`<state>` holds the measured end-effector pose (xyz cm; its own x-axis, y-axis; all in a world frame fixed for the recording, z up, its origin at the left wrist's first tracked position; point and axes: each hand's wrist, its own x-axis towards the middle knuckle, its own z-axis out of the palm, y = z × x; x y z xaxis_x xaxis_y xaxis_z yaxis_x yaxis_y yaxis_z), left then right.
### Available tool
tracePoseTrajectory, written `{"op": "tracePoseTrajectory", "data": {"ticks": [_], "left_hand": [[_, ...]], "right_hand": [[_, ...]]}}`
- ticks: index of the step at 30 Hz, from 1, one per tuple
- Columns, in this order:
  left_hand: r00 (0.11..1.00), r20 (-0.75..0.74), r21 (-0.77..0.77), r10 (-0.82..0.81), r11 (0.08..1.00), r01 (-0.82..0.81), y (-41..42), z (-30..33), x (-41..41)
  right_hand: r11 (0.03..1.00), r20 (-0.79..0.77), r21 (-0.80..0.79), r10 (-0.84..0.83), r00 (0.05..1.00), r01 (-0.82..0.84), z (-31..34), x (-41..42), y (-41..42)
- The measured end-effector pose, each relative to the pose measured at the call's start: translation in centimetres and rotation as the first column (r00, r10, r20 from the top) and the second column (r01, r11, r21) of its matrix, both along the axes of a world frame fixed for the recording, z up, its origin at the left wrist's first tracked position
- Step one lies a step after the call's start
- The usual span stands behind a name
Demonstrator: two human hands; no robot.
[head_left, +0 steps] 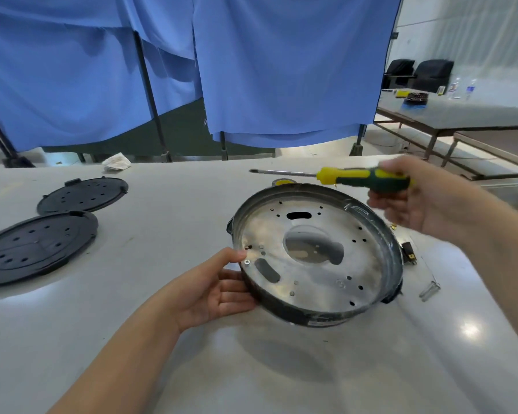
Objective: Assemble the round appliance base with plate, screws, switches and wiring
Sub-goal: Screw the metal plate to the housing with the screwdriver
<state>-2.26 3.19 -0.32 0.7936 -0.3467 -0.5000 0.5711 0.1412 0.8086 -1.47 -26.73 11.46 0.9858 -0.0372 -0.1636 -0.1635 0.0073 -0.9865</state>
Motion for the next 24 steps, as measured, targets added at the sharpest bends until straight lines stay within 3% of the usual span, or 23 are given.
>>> {"op": "tracePoseTrajectory", "data": {"ticks": [6, 11, 17, 19, 24], "left_hand": [[0.996, 0.077, -0.007, 0.042, 0.999, -0.042, 0.8, 0.5, 0.1], [0.99, 0.099, 0.048, 0.099, 0.993, -0.104, 1.4, 0.7, 0.3], [0.976, 0.105, 0.091, 0.191, 0.975, -0.2, 0.9, 0.6, 0.2], [0.97, 0.104, 0.082, 0.22, 0.97, -0.229, 1.0, 0.6, 0.3], [0.974, 0.108, 0.013, 0.2, 0.979, -0.203, 1.5, 0.6, 0.1]], "right_hand": [[0.936, -0.129, 0.35, 0.066, 0.989, -0.017, -3.9, -1.1, -2.3], [0.932, -0.125, 0.363, 0.039, 0.991, 0.009, -5.2, -1.5, -4.1], [0.973, -0.184, 0.23, 0.075, 0.98, -0.031, -7.5, -1.7, -4.7], [0.996, -0.177, 0.092, 0.029, 0.984, -0.013, -8.4, -1.6, -4.6], [0.918, 0.132, -0.358, -0.131, 0.983, 0.17, -10.7, -1.4, -5.2]]}}
